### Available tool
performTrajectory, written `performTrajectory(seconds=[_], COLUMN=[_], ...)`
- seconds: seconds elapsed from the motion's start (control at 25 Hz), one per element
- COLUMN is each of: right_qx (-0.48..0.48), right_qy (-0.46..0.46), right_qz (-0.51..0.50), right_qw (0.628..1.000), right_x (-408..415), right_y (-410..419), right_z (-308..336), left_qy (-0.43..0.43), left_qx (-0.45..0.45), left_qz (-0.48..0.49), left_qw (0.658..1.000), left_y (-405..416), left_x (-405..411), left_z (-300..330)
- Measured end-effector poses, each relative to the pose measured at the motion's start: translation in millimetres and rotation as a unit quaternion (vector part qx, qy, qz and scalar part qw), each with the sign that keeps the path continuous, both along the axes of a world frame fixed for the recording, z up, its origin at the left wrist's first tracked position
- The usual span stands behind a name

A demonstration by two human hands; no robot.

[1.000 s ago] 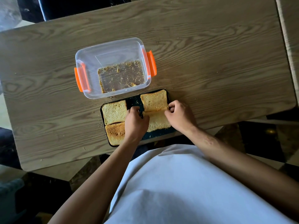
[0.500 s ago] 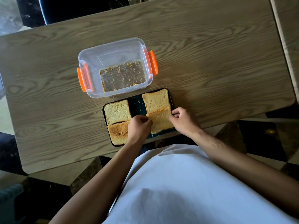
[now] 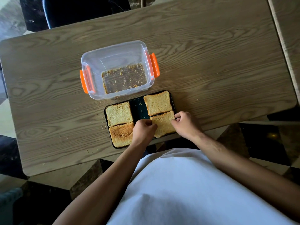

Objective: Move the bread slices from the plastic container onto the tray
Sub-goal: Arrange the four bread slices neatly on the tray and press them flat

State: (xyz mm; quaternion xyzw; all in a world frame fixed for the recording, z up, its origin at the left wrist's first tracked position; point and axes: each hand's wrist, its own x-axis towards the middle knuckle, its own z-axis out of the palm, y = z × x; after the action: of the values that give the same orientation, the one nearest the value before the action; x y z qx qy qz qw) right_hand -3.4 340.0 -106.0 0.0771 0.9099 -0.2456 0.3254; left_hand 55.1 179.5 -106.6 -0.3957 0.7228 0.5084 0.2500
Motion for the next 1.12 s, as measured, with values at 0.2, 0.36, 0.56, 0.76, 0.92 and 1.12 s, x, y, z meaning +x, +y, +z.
performTrajectory(seconds=[0.2, 0.36, 0.56, 0.76, 0.92, 1.12], right_qx=[-0.001, 0.012, 0.028, 0.004, -0.075, 0.016], right_qy=[-0.001, 0.016, 0.035, 0.091, 0.102, 0.129], right_qz=[0.004, 0.011, 0.035, 0.09, 0.198, 0.3], right_qw=[1.0, 1.0, 0.998, 0.992, 0.972, 0.945], right_x=[0.5, 1.7, 2.8, 5.4, 8.6, 1.7], right_y=[-2.0, -2.8, -4.5, -10.3, -27.9, -51.1], right_z=[-3.9, -2.7, 4.8, 17.8, 18.5, 2.7], left_qy=[0.002, 0.01, 0.022, 0.098, 0.245, 0.155], left_qx=[-0.008, -0.017, -0.018, -0.103, -0.267, -0.35], left_qz=[-0.009, -0.02, -0.044, -0.108, -0.262, -0.369], left_qw=[1.0, 1.0, 0.999, 0.984, 0.894, 0.847], left_y=[1.5, 6.3, 2.0, -12.4, -40.0, -80.0], left_x=[-4.2, -2.3, 1.4, 10.1, 21.6, 27.8], left_z=[-0.1, -1.2, 2.0, 13.3, 16.2, 4.2])
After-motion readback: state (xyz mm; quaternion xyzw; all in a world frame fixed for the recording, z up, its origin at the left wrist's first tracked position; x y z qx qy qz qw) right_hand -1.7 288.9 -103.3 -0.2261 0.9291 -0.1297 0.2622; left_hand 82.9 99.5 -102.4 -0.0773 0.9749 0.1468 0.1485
